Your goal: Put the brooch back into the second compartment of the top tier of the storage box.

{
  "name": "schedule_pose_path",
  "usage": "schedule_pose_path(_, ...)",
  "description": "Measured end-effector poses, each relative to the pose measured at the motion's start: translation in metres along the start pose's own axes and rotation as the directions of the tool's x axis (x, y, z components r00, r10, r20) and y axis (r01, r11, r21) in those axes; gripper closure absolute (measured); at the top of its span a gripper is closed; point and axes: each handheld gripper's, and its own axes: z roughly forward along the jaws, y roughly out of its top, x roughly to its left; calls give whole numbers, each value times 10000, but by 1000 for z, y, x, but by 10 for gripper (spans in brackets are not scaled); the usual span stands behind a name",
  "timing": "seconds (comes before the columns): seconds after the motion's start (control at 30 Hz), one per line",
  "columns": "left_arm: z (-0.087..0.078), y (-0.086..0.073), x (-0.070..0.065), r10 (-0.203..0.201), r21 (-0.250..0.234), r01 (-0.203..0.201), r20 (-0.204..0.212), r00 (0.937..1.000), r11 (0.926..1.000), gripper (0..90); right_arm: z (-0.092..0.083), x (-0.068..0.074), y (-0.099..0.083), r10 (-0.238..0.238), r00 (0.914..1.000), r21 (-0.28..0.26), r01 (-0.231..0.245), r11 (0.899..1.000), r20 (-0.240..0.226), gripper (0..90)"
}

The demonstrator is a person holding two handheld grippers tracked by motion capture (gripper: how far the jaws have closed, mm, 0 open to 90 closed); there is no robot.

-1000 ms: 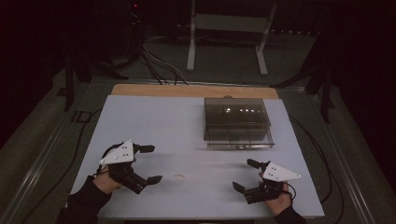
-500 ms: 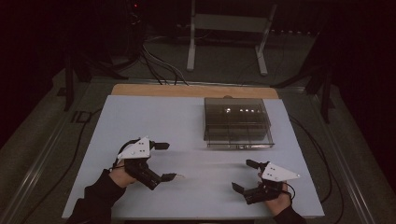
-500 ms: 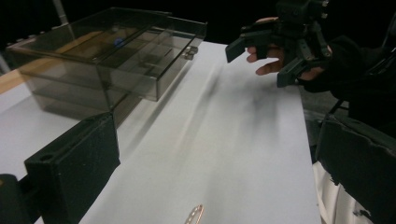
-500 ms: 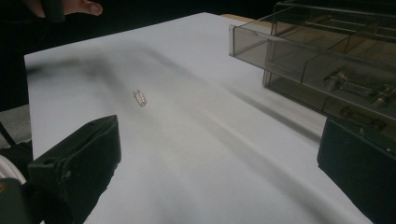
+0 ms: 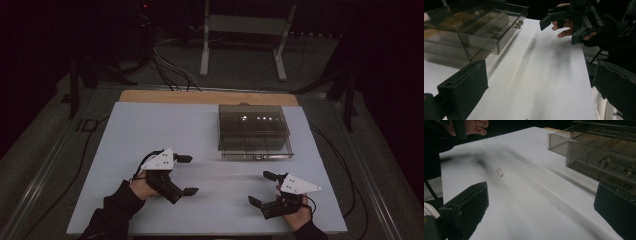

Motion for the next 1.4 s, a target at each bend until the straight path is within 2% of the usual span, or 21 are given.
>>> schedule_pose_path(0.27,19,-10,3,-295,306,292,102,9995,9991,6,0,-1,0,67,10000,23,-67,10000,-44,0)
schedule_pose_path(0.43,27,-21,6,-334,612,320,220,9992,9976,6,0,0,0,20,10000,61,-19,10000,-81,0)
schedule_pose_path(0.53,28,-28,7,-291,820,277,158,9995,9962,6,0,0,0,60,9999,45,-59,10000,-96,0)
schedule_pose_path(0.6,27,-32,8,-197,1002,202,-55,9998,9948,23,0,0,0,37,10000,46,-36,10000,-92,0)
schedule_pose_path(0.67,26,-36,10,-487,1160,488,-38,9988,9921,33,0,0,0,74,9999,51,-74,10000,-97,0)
schedule_pose_path(0.73,25,-40,11,-580,1355,582,-52,9983,9891,43,0,0,0,18,10000,32,-18,10000,-91,0)
schedule_pose_path(0.8,26,-42,12,-635,1769,654,-162,9979,9821,61,0,1,0,-5,10000,49,5,10000,-95,0)
schedule_pose_path(0.9,27,-45,12,-501,2215,555,-299,9983,9736,90,0,0,0,66,9999,63,-65,10000,-93,0)
schedule_pose_path(0.97,29,-47,11,-511,2413,609,-466,9976,9685,164,1,1,0,-8,10000,56,9,10000,-91,0)
schedule_pose_path(1.0,29,-48,12,-467,2540,574,-480,9978,9655,166,1,0,0,10,9999,70,-9,10000,-100,0)
schedule_pose_path(1.03,30,-49,12,-423,2587,534,-483,9979,9645,176,1,0,0,33,9999,78,-33,10000,-104,0)
schedule_pose_path(1.13,30,-51,11,-274,2697,399,-498,9984,9621,282,0,1,0,-4,9999,62,5,10000,-113,0)
schedule_pose_path(1.3,32,-54,13,-113,3049,280,-566,9983,9520,453,1,1,0,25,9999,115,-23,9999,-162,0)
schedule_pose_path(1.4,34,-56,15,-169,3210,341,-561,9983,9465,521,1,1,0,21,9999,126,-19,9999,-168,0)
